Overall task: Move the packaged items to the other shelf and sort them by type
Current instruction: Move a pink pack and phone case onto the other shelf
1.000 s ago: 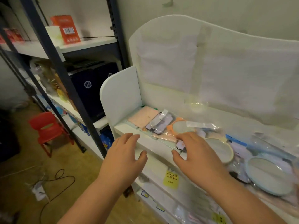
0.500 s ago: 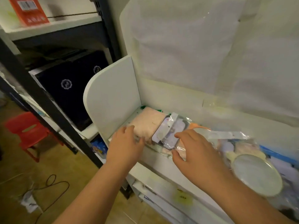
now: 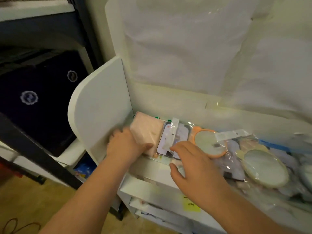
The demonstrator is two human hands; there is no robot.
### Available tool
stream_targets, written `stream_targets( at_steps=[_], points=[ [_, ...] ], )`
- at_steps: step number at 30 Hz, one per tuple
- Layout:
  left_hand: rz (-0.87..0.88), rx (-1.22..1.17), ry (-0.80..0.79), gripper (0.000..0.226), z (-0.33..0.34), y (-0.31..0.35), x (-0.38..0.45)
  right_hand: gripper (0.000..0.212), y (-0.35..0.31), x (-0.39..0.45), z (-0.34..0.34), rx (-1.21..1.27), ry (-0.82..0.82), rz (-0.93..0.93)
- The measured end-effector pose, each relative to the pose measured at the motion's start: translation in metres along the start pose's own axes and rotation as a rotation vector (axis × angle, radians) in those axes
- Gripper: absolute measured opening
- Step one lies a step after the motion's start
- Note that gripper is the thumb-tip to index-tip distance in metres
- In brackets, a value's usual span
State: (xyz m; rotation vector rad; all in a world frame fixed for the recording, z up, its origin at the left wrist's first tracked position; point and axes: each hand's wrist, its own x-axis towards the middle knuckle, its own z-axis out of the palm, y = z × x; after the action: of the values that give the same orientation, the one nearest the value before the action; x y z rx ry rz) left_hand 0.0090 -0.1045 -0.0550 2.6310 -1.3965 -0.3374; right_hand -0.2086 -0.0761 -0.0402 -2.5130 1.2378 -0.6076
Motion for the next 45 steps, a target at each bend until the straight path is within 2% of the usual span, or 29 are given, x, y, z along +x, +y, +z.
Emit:
stream_targets(
  at_steps=[3, 6, 9, 11, 13, 16, 20, 23, 26, 28, 31, 32, 34, 37, 41, 45],
  points=[
    [-0.005, -0.297, 0.047, 0.066, -0.009, -0.01, 0.004, 0.034, -0.015, 0.004, 0.008, -0.009, -0.044, -0.05],
    [-0.012, -0.66, 0.054, 0.03, -0.018, -0.021, 0.0, 0.036, -0.028, 0.014, 0.027, -0.044, -0.178, -0.122],
    [0.014, -0.799, 0.067, 0.012, -0.03, -0.026, -0.015, 0.04, -0.028, 0.025, 0.043, -0.208, -0.23, -0.056],
    [0.048, -0.863, 0.097, 0.011, -0.039, -0.029, -0.027, 0.036, -0.027, 0.03, 0.047, -0.341, -0.232, 0.003],
    [0.06, -0.967, 0.106, 0.013, -0.048, -0.032, -0.036, 0.041, -0.027, 0.034, 0.048, -0.438, -0.232, 0.065],
    [0.032, -1.127, 0.053, 0.012, -0.056, -0.034, -0.047, 0.053, -0.033, 0.041, 0.047, -0.565, -0.217, 0.139],
    [-0.001, -1.297, -0.008, 0.01, -0.06, -0.034, -0.054, 0.048, -0.038, 0.048, 0.052, -0.631, -0.265, 0.199],
    [-0.018, -1.431, -0.093, 0.01, -0.063, -0.034, -0.06, 0.035, -0.046, 0.052, 0.049, -0.399, -0.183, 0.232],
    [-0.024, -1.584, -0.219, 0.008, -0.069, -0.036, -0.066, 0.031, -0.053, 0.045, 0.049, -0.16, -0.193, 0.338],
    [-0.046, -1.677, -0.29, 0.006, -0.074, -0.037, -0.068, 0.033, -0.053, 0.036, 0.052, -0.136, -0.211, 0.289],
    [-0.043, -1.724, -0.345, 0.008, -0.08, -0.039, -0.07, 0.031, -0.057, 0.035, 0.043, -0.174, -0.024, 0.162],
    [-0.034, -1.722, -0.354, 0.01, -0.082, -0.04, -0.07, 0.029, -0.057, 0.035, 0.036, -0.251, -0.009, 0.125],
    [-0.026, -1.727, -0.367, 0.013, -0.085, -0.04, -0.07, 0.02, -0.057, 0.038, 0.018, -0.227, 0.061, 0.158],
    [-0.021, -1.756, -0.383, 0.015, -0.094, -0.041, -0.072, 0.02, -0.053, 0.038, -0.002, 0.01, 0.218, 0.341],
    [0.019, -1.784, -0.406, 0.018, -0.104, -0.034, -0.081, 0.011, -0.041, 0.027, -0.029, 0.831, 0.394, 0.746],
    [0.074, -1.766, -0.467, 0.016, -0.11, -0.012, -0.105, 0.012, -0.032, -0.009, -0.06, 1.391, 0.531, 0.812]
  ],
)
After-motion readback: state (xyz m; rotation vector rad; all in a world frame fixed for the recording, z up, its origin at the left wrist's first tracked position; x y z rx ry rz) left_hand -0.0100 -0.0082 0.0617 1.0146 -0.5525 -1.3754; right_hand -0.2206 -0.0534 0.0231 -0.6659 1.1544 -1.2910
